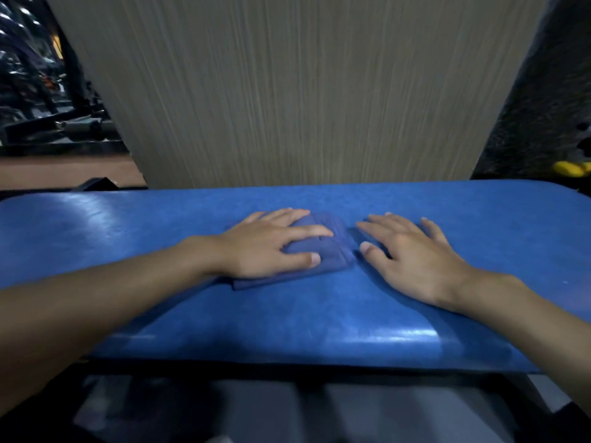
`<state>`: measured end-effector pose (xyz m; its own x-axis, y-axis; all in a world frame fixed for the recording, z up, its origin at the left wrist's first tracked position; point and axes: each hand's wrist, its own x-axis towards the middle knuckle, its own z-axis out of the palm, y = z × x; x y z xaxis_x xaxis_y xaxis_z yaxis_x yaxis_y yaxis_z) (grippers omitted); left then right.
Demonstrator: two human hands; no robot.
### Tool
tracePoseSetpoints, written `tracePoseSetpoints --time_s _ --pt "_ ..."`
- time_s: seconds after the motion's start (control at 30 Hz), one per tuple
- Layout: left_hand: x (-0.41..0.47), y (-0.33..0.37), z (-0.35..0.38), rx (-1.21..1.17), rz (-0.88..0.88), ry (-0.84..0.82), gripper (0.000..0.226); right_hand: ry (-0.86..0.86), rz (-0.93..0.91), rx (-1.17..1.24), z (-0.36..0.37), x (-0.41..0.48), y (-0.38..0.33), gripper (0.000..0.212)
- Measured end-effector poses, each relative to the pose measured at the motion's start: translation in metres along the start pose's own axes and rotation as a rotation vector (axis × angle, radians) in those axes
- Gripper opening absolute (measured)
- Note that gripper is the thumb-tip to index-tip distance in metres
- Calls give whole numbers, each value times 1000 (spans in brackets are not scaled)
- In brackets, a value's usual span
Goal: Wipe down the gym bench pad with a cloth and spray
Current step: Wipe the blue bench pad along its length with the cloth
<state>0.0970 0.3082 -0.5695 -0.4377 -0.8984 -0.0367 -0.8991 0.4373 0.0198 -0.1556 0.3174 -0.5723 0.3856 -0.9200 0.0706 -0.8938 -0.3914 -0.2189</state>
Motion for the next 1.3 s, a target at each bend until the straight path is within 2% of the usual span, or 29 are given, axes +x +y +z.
tracePoseSetpoints --time_s 0.2,0.3,0.4,0.53,0.77,0.9,1.1,1.3 --pt "58 -109 -5 -36 -356 13 80 -53 -7 -49 4 0 -4 53" --pt "65 -122 -6 -41 -410 31 81 -53 -5 -66 5 1 -4 54" --pt "58 -107 -2 -42 -404 23 79 -50 -7 -73 6 1 -5 61" --pt "25 -70 -4 -59 -276 -10 83 -46 10 -68 6 2 -6 55" --pt "-65 13 3 79 166 -46 71 3 54 -39 0 4 -14 47" --pt "-71 15 0 50 221 -53 63 29 27 26 7 4 -27 47" --pt "-17 -30 -1 -16 102 -21 60 -18 29 -17 15 4 -27 49" --pt "49 -132 -6 -67 -276 37 78 -26 24 -21 14 3 -29 51"
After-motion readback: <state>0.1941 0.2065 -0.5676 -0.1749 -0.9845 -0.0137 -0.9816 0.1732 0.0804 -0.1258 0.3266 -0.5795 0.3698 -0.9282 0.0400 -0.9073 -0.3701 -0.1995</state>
